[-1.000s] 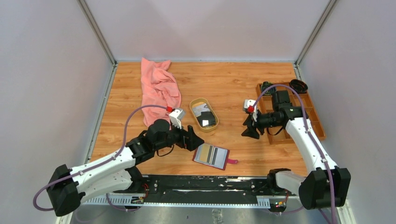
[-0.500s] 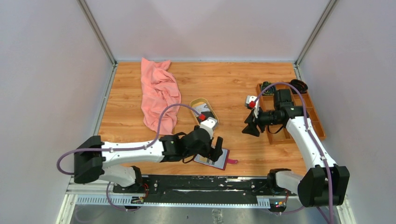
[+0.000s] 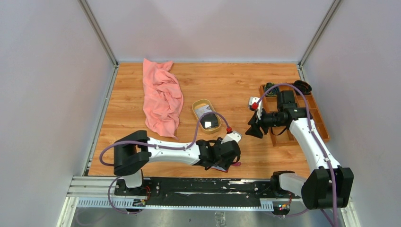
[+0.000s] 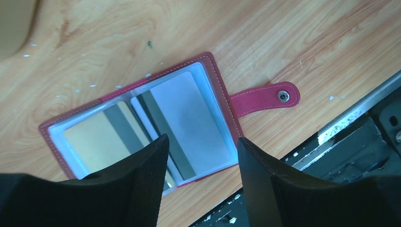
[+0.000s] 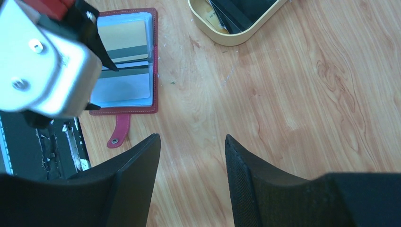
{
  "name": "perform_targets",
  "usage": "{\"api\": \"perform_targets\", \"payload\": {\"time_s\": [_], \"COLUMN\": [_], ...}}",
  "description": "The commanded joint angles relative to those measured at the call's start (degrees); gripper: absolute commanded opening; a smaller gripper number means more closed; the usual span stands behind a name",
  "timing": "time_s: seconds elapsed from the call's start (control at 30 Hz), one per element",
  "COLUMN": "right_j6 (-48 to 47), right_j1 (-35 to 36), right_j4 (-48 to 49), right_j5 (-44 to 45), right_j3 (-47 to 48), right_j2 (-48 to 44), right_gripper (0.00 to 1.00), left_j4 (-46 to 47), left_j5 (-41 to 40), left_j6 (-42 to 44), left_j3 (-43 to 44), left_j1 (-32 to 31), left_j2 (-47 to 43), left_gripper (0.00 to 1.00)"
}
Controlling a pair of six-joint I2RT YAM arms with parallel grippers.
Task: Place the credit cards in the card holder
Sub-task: Turn over the card slot in the card holder.
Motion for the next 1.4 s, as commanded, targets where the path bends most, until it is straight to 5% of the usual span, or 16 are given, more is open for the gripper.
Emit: {"api": "perform_targets", "payload": {"time_s": [0.0, 0.73, 0.97, 1.37], "right_j6": [0.9, 1.0, 1.1, 1.2], "right_j1": [-1.0, -1.0, -1.0, -1.0], "right_j4": [-0.3, -0.3, -0.3, -0.4], "right_j5": [-0.1, -0.4, -0.4, -0.6], "right_j3": [-0.7, -0.8, -0.9, -0.9], "right_j2": [0.3, 0.6, 0.6, 0.6], "right_gripper": [0.56, 0.56, 0.56, 0.56], "left_j4": [-1.7, -8.4, -9.5, -11.1], "left_j5": [0.7, -5.2, -6.6, -9.3], "left_j6": [1.0, 0.9, 1.0, 1.0], "left_j3": [3.3, 8.6, 8.8, 7.8], "left_j1": [-1.0, -2.4, -2.4, -2.4], "left_j2": [3.9, 10.4, 9.3, 5.3], "left_gripper": [0.59, 0.62, 0.51, 0.47]}}
